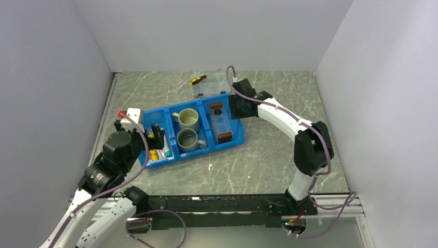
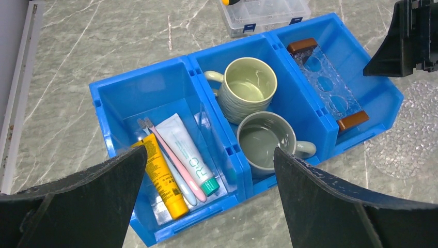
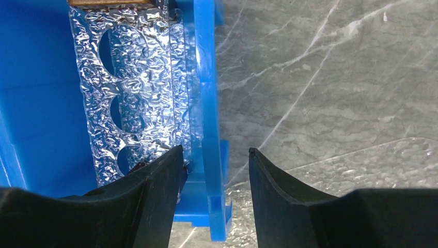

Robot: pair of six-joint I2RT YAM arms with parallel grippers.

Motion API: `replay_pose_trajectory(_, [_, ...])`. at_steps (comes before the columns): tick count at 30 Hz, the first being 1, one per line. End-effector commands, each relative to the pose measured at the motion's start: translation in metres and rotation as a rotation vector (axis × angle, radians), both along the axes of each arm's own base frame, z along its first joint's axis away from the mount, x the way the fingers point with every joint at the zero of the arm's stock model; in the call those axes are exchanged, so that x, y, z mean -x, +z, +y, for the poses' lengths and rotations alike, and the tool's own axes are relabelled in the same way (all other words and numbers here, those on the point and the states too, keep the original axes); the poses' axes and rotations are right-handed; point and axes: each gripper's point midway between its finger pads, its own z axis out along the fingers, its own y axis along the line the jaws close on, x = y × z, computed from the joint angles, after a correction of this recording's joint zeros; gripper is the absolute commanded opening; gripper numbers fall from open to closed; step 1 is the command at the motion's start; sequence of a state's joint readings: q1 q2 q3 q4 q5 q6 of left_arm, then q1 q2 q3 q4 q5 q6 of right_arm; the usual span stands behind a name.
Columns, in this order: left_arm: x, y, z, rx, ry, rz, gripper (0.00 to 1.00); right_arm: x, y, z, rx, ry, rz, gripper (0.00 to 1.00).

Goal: Prepare toiletry sets of a toothbrush and toothpaste on the tray

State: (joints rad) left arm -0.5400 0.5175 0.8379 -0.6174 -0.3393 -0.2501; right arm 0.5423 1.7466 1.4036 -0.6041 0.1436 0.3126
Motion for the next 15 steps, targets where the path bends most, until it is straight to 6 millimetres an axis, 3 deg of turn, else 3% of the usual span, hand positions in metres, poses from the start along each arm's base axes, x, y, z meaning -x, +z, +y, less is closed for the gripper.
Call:
replay_pose_trajectory(1, [-0.002,0.006,0.001,0.007,0.012,-0.012,0.99,-0.018,0.018,0.008,-0.052,0.013,-0.048,0.52])
replay_pose_trajectory(15, [-0.002,0.005,-0.001,0.005,0.006,-0.008,0.99,-0.026,0.001,0.01,-0.032,0.011,-0.006,0.32])
